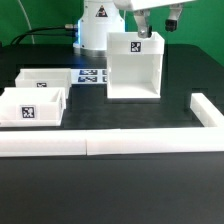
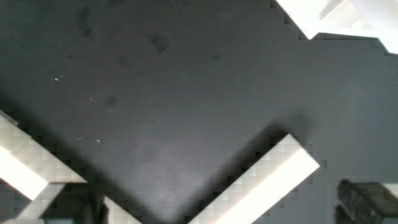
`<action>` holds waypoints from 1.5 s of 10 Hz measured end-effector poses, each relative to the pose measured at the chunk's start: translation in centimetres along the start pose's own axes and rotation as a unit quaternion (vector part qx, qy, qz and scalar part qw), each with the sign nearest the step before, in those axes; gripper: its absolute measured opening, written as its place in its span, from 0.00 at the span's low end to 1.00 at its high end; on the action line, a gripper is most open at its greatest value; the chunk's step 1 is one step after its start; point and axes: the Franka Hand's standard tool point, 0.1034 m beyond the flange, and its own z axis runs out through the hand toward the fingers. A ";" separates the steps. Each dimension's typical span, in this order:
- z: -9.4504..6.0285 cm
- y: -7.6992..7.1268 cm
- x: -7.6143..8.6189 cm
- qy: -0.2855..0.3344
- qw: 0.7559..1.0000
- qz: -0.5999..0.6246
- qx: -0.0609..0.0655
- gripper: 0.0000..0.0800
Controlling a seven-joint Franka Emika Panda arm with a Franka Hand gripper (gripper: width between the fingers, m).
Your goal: Assemble drawer
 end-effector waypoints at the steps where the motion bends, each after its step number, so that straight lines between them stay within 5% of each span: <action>1: 0.0 0.0 0.0 0.000 1.000 0.000 0.000 0.81; 4: -0.2 -0.5 -1.0 0.009 0.999 0.048 -0.007 0.81; 6: -1.0 -2.8 -2.1 0.005 0.988 0.154 -0.010 0.81; 9: -0.5 -5.0 -3.9 -0.014 0.973 0.231 0.021 0.81; 13: -0.4 -4.9 -3.8 -0.014 0.973 0.229 0.020 0.81; 15: -0.6 -5.7 -5.0 -0.012 0.944 0.329 0.031 0.81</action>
Offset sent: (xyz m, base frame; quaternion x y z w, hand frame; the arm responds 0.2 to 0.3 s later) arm -0.0473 -0.0179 0.0072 -0.0292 0.0342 0.1677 0.9848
